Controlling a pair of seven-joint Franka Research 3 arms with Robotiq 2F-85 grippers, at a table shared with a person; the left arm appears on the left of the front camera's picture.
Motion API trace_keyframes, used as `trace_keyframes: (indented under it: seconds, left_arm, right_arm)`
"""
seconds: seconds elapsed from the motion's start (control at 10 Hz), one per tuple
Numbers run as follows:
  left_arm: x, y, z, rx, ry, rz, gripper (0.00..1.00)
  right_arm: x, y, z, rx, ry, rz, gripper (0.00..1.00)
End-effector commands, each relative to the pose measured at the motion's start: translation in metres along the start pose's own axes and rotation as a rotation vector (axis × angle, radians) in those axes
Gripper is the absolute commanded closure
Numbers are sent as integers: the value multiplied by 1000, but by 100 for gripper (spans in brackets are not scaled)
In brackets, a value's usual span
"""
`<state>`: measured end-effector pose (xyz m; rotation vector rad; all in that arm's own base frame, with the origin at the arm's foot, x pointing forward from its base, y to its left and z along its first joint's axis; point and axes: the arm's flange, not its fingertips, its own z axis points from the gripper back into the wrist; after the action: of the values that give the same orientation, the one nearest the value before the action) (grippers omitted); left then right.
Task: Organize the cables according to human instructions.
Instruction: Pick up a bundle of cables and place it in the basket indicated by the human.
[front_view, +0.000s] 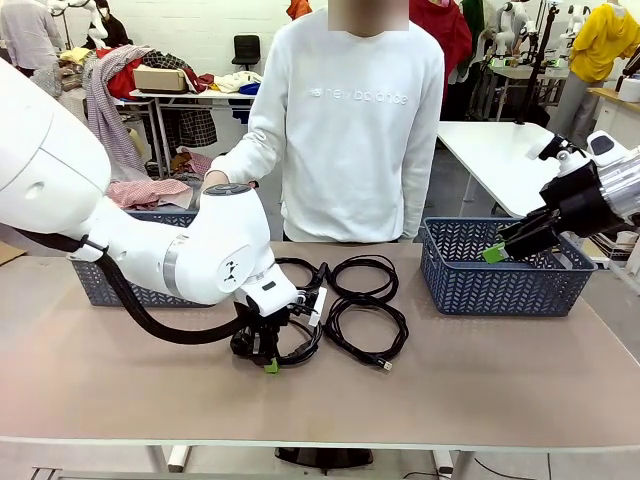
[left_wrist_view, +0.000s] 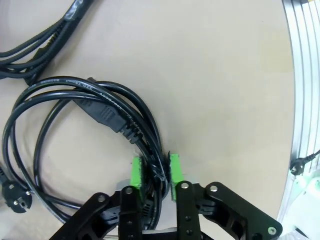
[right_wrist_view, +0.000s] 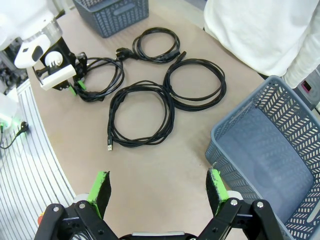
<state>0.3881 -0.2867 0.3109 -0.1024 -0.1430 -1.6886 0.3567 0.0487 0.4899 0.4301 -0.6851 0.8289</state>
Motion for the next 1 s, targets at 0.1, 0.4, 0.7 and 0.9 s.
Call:
trace_keyframes:
  seconds: [0.1, 0.4, 0.7, 0.9]
  left_arm:
    - [-1, -2, 11, -15, 37, -7, 99]
    - [0, -7, 25, 0, 77, 3, 100]
    - [16, -2, 82, 143, 77, -5, 100]
    - [17, 14, 118, 187, 81, -25, 100]
  right_arm:
    - [0, -3, -1, 11, -17, 17, 0]
    - [0, -3, -1, 11, -17, 17, 0]
    - [0, -3, -1, 11, -17, 17, 0]
    - [0, -3, -1, 11, -17, 17, 0]
